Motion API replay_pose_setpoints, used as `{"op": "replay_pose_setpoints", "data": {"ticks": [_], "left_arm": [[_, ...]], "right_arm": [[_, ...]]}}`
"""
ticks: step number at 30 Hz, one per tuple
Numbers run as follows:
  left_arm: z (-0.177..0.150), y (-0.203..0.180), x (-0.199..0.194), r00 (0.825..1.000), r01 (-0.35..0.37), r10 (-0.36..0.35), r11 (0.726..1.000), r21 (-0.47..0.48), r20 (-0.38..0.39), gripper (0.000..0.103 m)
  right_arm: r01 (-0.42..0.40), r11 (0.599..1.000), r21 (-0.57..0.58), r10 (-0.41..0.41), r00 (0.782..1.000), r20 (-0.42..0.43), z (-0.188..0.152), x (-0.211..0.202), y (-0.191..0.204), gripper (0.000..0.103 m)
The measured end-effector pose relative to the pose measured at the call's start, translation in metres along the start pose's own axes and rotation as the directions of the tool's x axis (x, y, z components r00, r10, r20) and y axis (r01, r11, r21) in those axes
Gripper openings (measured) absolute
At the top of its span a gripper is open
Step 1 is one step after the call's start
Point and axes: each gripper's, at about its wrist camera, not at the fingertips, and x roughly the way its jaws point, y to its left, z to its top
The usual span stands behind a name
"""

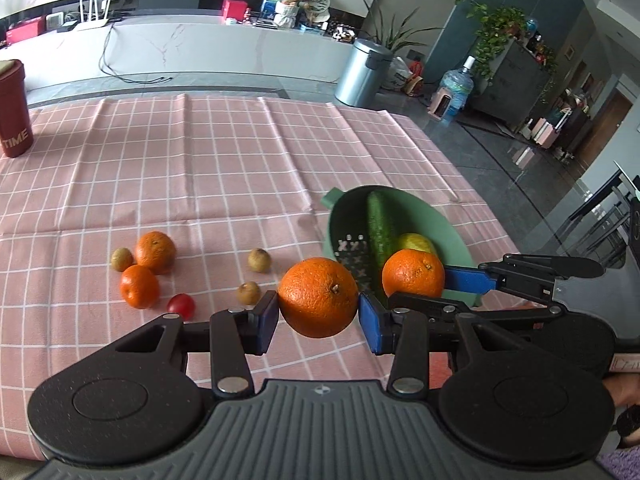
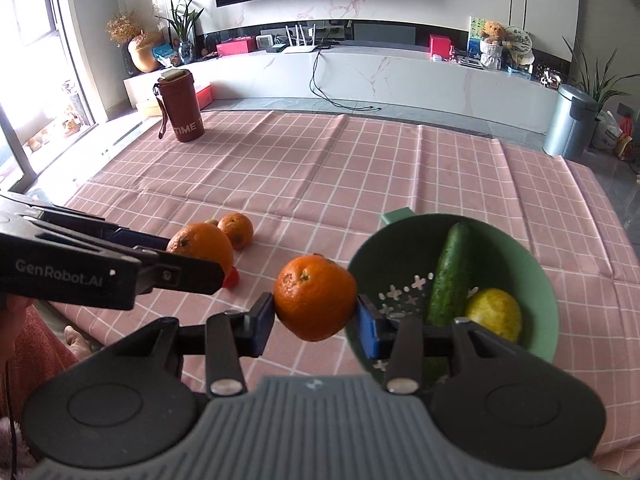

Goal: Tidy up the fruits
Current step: 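Carry both held oranges over the colander and lower them inside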

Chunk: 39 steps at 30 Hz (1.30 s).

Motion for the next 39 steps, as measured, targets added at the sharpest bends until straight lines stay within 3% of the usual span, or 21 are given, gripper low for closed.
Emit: {"op": "replay_pose_setpoints", "data": {"ticks": [11, 16, 21, 32, 39], "left_arm": [[0.026, -0.054, 0.048, 0.989, 0.115, -0.108, 0.991, 0.073, -0.100, 0.049], [0.029, -0.065, 0.080, 0.983, 0.093, -0.075, 0.990, 0.106, -0.170, 0.049], [0.032, -0.075, 0.105, 0.972, 0.041, 0.006, 0.980, 0.194, -0.235, 0.049], [0.028, -0.081, 0.156, 0.923, 0.010, 0.107, 0.954, 0.300, -0.371, 0.049], [0.021, -0.086, 0.174, 0.908, 0.001, 0.173, 0.910, 0.414, -0.382, 0.049]], "right_arm": [[0.070, 0.997, 0.024, -0.066, 0.990, -0.124, -0.012, -0.023, -0.085, 0.040], [0.037, 0.999, 0.001, -0.036, 0.979, -0.203, -0.011, -0.004, -0.102, 0.040], [0.011, 0.998, -0.060, -0.027, 0.961, -0.276, -0.005, 0.022, -0.107, 0.040], [-0.078, 0.990, -0.120, 0.019, 0.904, -0.427, -0.002, 0.066, -0.117, 0.040], [-0.127, 0.978, -0.165, 0.031, 0.872, -0.489, -0.005, 0.087, -0.120, 0.040]]}}
